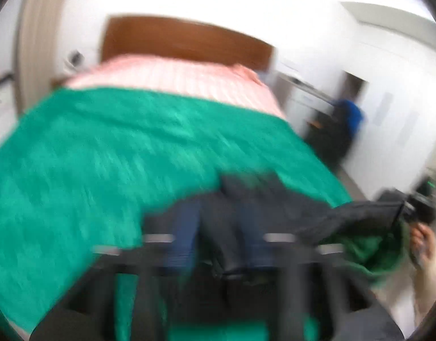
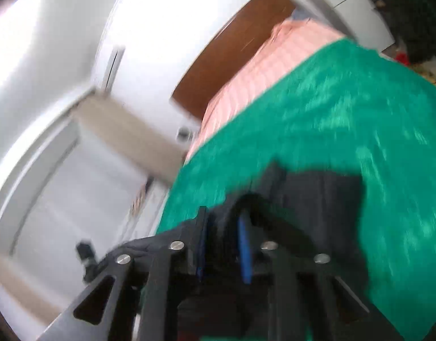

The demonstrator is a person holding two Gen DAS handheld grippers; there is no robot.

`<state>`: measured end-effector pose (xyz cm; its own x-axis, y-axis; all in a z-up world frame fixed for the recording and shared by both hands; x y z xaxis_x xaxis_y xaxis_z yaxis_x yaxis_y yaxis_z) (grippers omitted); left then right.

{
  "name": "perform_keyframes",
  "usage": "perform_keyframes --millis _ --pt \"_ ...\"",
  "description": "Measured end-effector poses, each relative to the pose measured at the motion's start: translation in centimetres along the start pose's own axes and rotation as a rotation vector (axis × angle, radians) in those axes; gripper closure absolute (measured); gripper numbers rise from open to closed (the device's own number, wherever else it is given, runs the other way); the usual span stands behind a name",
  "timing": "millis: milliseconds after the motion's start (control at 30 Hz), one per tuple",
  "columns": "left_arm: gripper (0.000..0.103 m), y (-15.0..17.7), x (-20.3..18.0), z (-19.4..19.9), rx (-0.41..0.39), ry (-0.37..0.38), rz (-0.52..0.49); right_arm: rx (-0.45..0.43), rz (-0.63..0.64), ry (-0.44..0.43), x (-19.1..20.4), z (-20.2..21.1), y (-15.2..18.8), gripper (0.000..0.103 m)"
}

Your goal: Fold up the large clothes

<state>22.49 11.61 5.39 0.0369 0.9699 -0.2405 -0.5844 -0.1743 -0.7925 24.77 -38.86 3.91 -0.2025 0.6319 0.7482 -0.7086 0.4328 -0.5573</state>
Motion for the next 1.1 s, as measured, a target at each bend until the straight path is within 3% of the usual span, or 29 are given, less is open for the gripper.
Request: perform_keyframes --millis 33,67,167,267,367,500,600,700,767,833,867,900,933,1000,1100 --pt "0.002 -1.9 0.6 -1.6 -0.028 -0.070 0.001 -0.027 -0.016 0.032 -0.7 -1.0 -1.1 0.009" --pt "0.001 -3.4 0.8 -3.1 -0.056 -0.128 -0.004 -0.046 -0.029 0.076 -1.5 -1.9 -2.3 0.002" --pt "0.001 -5.1 1.0 -7.0 -0.034 -0.233 -0.049 -0.140 -0.040 0.208 -3.2 -2.6 -4.2 0.001" --pt "0.001 -3.0 -0.4 -8.5 -0.024 -0.174 -0.105 -0.126 0.033 0.231 -1.9 -2.5 -3.6 0.001" --pt "0.001 0.2 -1.3 -10.2 0.025 -0.188 -0.208 -0.042 0.227 0.341 0.1 -6.1 -3.1 0.001" --pt "0.001 4.1 -1.2 -12.2 0.126 -0.305 -0.331 0.243 0.491 0.522 -0.5 -13.4 -0.3 0.001" --pt "0.001 6.1 3.2 -11.5 0.189 -0.292 -0.218 0.353 0.483 0.609 -4.3 -16.2 1.5 0.001" --pt "0.001 8.3 6.8 -11.1 0.288 -0.123 -0.024 0.395 0.368 0.592 -8.0 -17.4 2.6 0.001" --pt "0.001 10.1 7.8 -11.5 0.386 -0.024 0.062 0.399 0.313 0.526 -8.5 -17.5 3.4 0.010" --pt "0.003 11.9 7.5 -12.5 0.476 0.050 0.085 0.381 0.345 0.542 -8.5 -17.5 3.9 0.041" --pt "0.009 12.2 7.0 -12.5 0.481 0.063 0.075 0.362 0.385 0.570 -8.3 -17.4 3.9 0.050" --pt "0.045 12.5 6.3 -12.7 0.476 0.079 0.054 0.334 0.451 0.602 -7.8 -17.4 4.0 0.068" --pt "0.069 12.7 5.7 -13.0 0.488 0.066 0.041 0.317 0.494 0.616 -6.9 -16.8 4.2 0.078" --pt "0.087 11.9 5.1 -12.9 0.468 0.048 0.049 0.255 0.602 0.656 -5.1 -15.6 3.4 0.083" --pt "0.088 8.3 3.9 -10.8 0.351 0.034 0.040 0.136 0.629 0.643 -2.7 -13.3 0.5 0.084"
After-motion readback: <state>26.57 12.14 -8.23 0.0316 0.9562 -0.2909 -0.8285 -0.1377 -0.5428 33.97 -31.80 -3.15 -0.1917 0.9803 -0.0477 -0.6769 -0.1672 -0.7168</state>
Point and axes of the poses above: each gripper's, at about its wrist camera, not at the fingertips, and z roughly against the way its jaws point, x to its left, y to its underside, the point moved 7 cm from there along -z, roughly the way its jaws point, and after that the axes turned 1 degree about y, right-handed, at the moved point
